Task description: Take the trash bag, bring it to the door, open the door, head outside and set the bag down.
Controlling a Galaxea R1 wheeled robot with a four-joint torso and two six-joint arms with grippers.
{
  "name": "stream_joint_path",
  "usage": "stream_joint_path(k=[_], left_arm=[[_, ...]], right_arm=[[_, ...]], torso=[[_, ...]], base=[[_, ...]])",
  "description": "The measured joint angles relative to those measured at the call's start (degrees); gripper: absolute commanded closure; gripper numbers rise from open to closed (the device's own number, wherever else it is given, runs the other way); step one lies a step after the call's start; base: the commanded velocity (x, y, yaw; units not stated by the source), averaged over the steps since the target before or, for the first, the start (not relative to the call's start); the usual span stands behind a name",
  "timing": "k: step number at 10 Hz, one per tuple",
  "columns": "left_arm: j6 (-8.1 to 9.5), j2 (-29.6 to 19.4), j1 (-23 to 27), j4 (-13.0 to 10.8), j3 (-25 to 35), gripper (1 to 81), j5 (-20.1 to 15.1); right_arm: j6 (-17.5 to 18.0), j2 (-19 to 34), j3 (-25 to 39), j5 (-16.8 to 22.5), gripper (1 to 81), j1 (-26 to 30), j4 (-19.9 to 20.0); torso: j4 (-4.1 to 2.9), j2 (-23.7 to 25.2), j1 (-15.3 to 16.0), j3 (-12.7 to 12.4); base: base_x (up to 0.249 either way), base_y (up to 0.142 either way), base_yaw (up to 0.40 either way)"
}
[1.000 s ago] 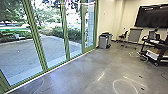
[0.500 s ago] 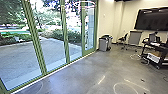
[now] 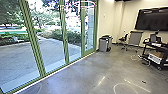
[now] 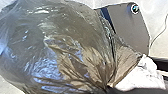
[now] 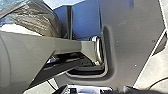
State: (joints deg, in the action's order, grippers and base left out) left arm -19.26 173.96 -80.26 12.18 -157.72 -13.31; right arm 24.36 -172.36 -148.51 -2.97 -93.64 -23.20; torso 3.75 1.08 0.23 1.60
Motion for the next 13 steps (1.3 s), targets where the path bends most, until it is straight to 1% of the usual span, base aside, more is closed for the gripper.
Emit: stream_joint_path(k=[8,13], left_arm=[[0.00,0.13,0.09,0.00,-0.16,81.1,0.06],[0.00,0.13,0.05,0.00,-0.13,81.1,0.09]], right_arm=[[-0.02,0.01,-0.06,0.02,1.0,0.00,-0.01],[0.04,-0.07,-0.09,0.11,1.0,0.00,0.00]], torso=[[0.00,0.00,0.00,0.00],[0.00,0.00,0.00,0.00]], base=[[0.131,-0.065,0.000],[0.147,0.000,0.000]])
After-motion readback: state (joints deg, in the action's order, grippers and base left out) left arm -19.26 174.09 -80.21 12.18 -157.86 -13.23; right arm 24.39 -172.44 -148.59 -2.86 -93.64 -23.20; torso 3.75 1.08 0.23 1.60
